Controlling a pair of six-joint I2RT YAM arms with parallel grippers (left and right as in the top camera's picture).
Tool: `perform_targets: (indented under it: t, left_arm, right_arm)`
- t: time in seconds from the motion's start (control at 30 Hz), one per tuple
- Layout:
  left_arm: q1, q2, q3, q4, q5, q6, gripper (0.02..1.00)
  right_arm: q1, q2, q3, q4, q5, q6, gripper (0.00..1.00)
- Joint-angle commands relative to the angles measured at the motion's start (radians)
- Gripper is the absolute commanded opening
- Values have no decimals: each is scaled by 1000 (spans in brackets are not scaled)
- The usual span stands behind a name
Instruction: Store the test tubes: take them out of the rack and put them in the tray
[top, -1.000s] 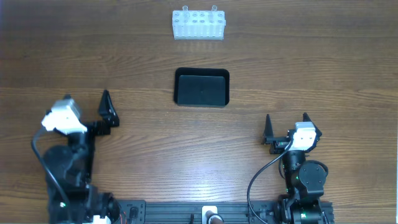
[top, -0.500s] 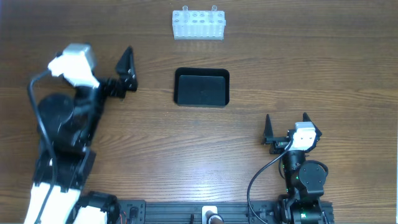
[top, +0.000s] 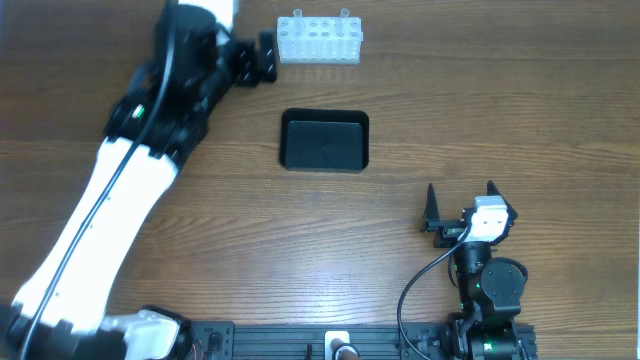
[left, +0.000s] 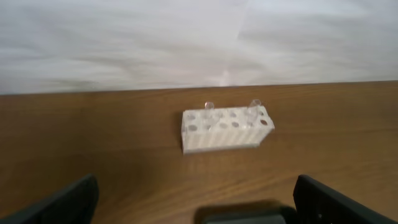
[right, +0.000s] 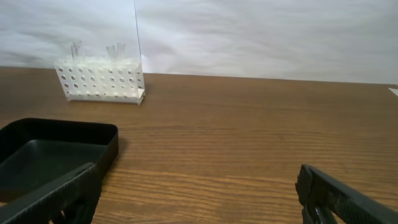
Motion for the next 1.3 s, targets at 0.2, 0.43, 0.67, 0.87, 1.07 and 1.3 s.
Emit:
perform_targets:
  t: [0.2, 0.43, 0.67, 0.87, 1.07, 1.3]
  left_arm:
    - [-30, 310, 226, -7, -42, -74, 998]
    - [-32, 491, 346, -8, -41, -76, 998]
    - [-32, 654, 498, -7, -41, -76, 998]
    - [-32, 748, 560, -7, -41, -76, 998]
    - [-32, 813, 591, -7, -38, -76, 998]
    - [-32, 869, 626, -4, -38, -75, 998]
  right_arm:
    - [-7, -9, -5, -3, -7, 2, 991]
    - [-6, -9, -5, -3, -7, 2, 993]
    - [-6, -9, -5, -3, -7, 2, 991]
    - [-7, -9, -5, -3, -7, 2, 993]
    - [-7, -9, -5, -3, -7, 2, 993]
    - [-7, -9, -5, -3, -7, 2, 993]
